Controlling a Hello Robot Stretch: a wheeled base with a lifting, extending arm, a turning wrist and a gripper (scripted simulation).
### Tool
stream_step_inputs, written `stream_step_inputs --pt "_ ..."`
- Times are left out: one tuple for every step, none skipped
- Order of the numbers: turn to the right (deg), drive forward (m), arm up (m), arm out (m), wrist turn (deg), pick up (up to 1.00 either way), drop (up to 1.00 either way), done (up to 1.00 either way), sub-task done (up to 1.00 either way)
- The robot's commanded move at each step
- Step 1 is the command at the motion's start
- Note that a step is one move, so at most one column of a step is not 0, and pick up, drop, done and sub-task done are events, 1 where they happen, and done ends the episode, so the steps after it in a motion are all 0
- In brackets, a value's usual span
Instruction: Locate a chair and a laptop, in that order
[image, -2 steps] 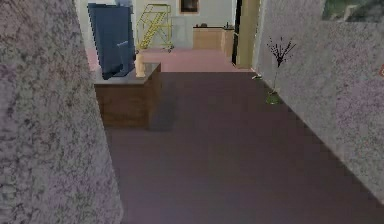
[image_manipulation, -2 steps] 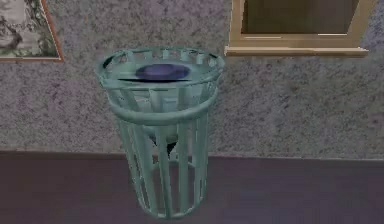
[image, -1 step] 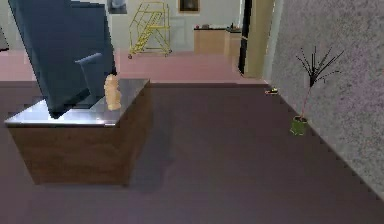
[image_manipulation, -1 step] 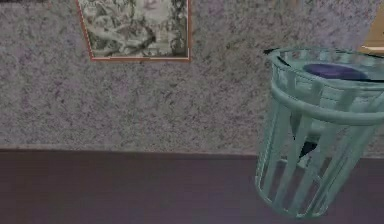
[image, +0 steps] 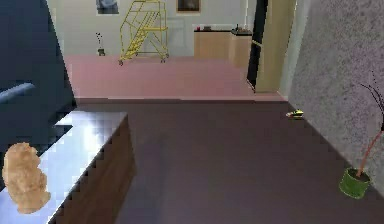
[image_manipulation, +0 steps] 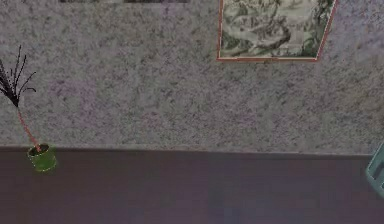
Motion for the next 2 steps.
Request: stream_step_inputs --pt "0.0 1.0 0.0 0.0 0.0 0.0 0.0 0.0 0.0" --pt "3.0 0.0 0.0 0.0 0.0 0.0 0.0 0.0 0.0"
